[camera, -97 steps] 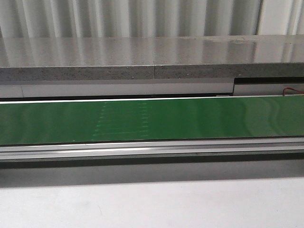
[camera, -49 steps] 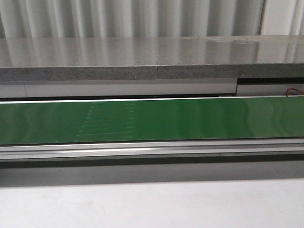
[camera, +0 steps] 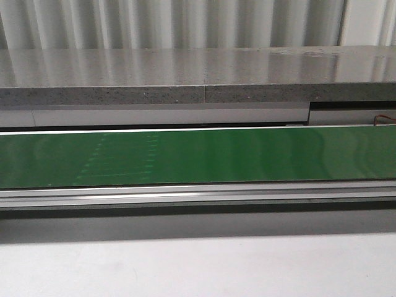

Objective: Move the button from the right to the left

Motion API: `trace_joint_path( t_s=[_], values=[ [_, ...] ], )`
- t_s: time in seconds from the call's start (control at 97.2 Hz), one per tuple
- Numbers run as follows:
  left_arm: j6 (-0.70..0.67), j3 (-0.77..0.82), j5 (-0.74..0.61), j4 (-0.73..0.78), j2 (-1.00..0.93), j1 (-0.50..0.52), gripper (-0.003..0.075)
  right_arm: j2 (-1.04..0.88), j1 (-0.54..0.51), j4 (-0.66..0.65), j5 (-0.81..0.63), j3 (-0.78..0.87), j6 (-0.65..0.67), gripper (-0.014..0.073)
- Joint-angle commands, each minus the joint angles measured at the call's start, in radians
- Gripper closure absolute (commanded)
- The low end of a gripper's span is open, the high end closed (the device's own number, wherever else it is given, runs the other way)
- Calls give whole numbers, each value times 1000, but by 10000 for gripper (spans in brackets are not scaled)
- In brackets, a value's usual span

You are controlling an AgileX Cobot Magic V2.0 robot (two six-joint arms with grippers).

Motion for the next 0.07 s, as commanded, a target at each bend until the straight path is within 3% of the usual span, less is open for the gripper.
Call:
trace_joint_path(
  t_s=[0.0,0.062],
  values=[
    [1,39,-79,-8,-33,4,741,-21,-7,-7,-80,-20,-7,661],
    [1,39,-79,-8,-33,4,741,-21,-7,-7,-80,-20,-7,661]
  ],
)
